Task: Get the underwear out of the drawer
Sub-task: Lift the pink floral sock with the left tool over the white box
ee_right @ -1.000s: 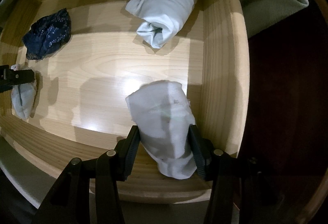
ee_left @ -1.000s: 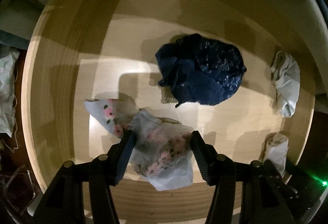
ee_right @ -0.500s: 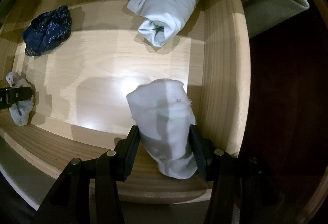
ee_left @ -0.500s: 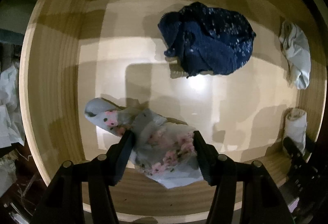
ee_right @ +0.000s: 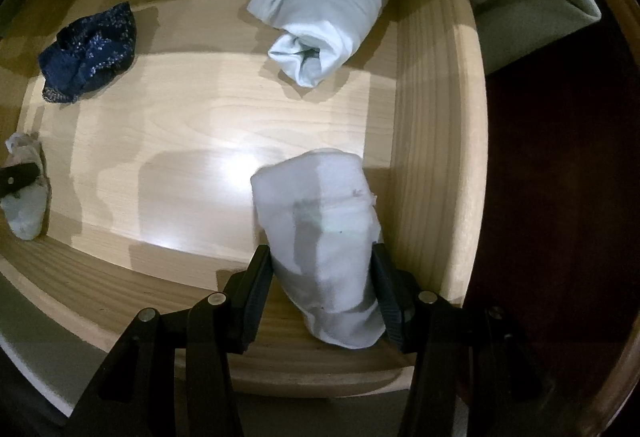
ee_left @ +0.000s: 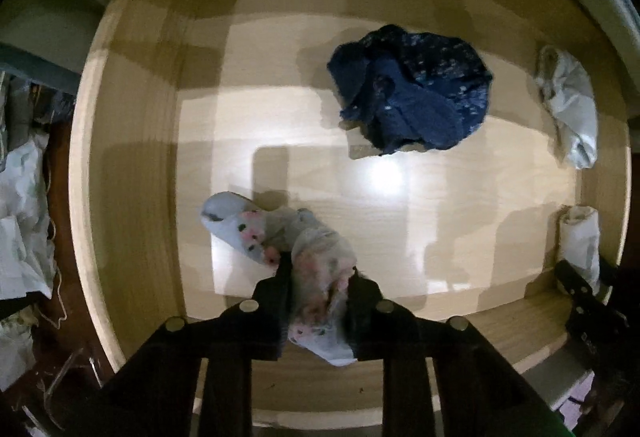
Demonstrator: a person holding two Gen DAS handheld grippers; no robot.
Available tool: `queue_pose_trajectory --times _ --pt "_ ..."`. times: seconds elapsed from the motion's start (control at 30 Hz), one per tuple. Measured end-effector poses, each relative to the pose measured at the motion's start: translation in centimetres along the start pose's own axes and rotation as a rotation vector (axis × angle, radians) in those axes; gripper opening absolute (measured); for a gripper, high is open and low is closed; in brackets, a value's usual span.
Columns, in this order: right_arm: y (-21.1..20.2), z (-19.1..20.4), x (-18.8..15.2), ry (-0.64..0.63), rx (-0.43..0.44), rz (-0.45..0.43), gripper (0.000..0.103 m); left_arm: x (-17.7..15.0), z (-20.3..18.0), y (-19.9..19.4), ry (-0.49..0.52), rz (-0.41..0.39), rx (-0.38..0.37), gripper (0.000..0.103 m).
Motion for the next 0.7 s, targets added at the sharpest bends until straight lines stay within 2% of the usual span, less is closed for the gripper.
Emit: queue_pose_trajectory --times 0.4,0.7 --pt "0.4 1.3 -0.1 -0.008 -0.033 -0.002 0.048 -0.5 1.1 -6.0 0.038 -0.107 -0.019 0.021" --pt "0.9 2.1 0.2 -0.004 -0.055 -0.002 0.048 -0.6 3.7 -13.2 0.062 -0.228 -0.033 0.021"
Point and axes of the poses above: each gripper's, at about its wrist camera, not at the fingertips, and y roughly the way its jaws point, z to its left, x to its top, the point moved 4 cm from there along y, roughly the way its jaws point, and after that the axes turned 6 degrees about -z, right-handed, at the moved point
